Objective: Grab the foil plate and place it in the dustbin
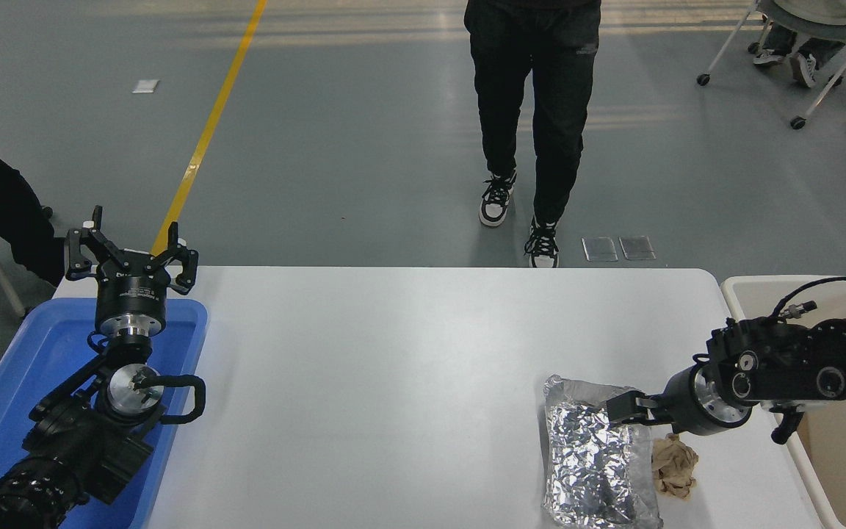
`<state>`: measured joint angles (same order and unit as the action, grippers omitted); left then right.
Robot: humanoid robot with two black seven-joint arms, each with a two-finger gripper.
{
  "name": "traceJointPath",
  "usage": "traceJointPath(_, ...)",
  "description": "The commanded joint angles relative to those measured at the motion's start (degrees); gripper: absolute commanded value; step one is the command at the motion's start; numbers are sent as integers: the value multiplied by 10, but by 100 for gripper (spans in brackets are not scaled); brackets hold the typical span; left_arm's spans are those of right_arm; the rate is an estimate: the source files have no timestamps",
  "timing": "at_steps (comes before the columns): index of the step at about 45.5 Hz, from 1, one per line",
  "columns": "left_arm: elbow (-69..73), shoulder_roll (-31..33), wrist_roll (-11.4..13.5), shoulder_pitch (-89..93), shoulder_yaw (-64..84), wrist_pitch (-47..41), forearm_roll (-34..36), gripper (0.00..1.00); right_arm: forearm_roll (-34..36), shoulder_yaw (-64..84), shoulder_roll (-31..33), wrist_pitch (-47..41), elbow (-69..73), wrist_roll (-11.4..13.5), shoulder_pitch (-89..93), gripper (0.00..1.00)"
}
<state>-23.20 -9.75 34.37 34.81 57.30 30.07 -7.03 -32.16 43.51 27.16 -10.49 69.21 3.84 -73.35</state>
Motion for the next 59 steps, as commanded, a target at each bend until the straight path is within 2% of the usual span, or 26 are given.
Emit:
traceJointPath(1,0,0,0,0,0,0,0,99,0,-9,-21,7,-30,0,29,98)
traceJointPath(7,0,0,0,0,0,0,0,99,0,-9,-23,7,-35,0,33,93)
traceJointPath(11,0,0,0,0,0,0,0,99,-1,-9,-23,7,-36,0,38,84)
traceJointPath(13,0,1,0,0,-1,0,0,99,-1,-9,-23,7,-38,0,39,75)
traceJointPath(16,0,0,0,0,0,0,0,99,-1,-8,-22,7,-38,0,39,53)
traceJointPath(22,0,1,0,0,0,0,0,99,0,-7,-22,7,-38,-1,40,38)
traceJointPath(26,0,1,0,0,-1,0,0,99,0,-7,-21,7,-38,-1,40,10)
traceJointPath(29,0,0,0,0,0,0,0,99,0,-6,-21,7,-38,-1,40,0)
traceJointPath(51,0,0,0,0,-1,0,1,99,12,18,9,-15,0,-1,-13,0)
traceJointPath(59,0,0,-1,0,-1,0,1,99,67,75,45,-38,79,-2,-134,0)
